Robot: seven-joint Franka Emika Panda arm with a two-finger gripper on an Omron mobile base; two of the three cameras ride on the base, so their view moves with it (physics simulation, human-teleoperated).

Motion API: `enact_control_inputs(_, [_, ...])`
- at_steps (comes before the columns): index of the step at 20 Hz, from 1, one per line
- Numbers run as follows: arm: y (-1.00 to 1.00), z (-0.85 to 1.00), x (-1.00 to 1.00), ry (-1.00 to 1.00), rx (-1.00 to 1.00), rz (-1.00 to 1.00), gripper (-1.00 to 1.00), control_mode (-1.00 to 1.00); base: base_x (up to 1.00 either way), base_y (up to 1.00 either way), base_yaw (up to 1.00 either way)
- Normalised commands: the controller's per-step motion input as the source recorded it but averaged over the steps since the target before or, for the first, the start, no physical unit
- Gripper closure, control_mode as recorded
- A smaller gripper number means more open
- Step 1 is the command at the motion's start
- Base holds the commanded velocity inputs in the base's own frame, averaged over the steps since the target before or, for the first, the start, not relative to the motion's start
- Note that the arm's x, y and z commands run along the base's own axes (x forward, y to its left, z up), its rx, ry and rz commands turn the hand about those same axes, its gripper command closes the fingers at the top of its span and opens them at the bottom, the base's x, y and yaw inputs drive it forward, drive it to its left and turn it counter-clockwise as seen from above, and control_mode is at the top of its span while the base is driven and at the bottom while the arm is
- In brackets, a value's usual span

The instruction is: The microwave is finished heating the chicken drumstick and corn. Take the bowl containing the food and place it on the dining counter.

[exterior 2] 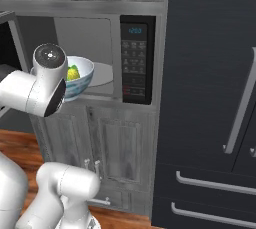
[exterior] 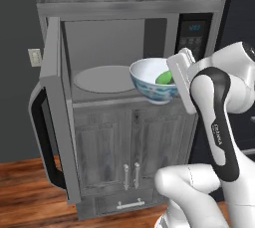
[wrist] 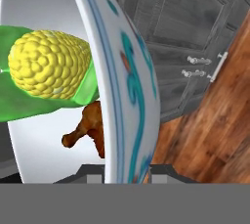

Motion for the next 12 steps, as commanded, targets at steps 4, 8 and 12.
enact_control_inputs(4, [-0.02, 0.0, 0.0, 0.0, 0.0, 0.0, 1.0, 1.0, 0.0, -0.11, 0.0])
enact_control_inputs(8, [0.0, 0.0, 0.0, 0.0, 0.0, 0.0, 1.0, 1.0, -0.07, -0.65, 0.0])
enact_control_inputs(12, [0.0, 0.0, 0.0, 0.0, 0.0, 0.0, 1.0, 1.0, -0.21, -0.81, 0.01])
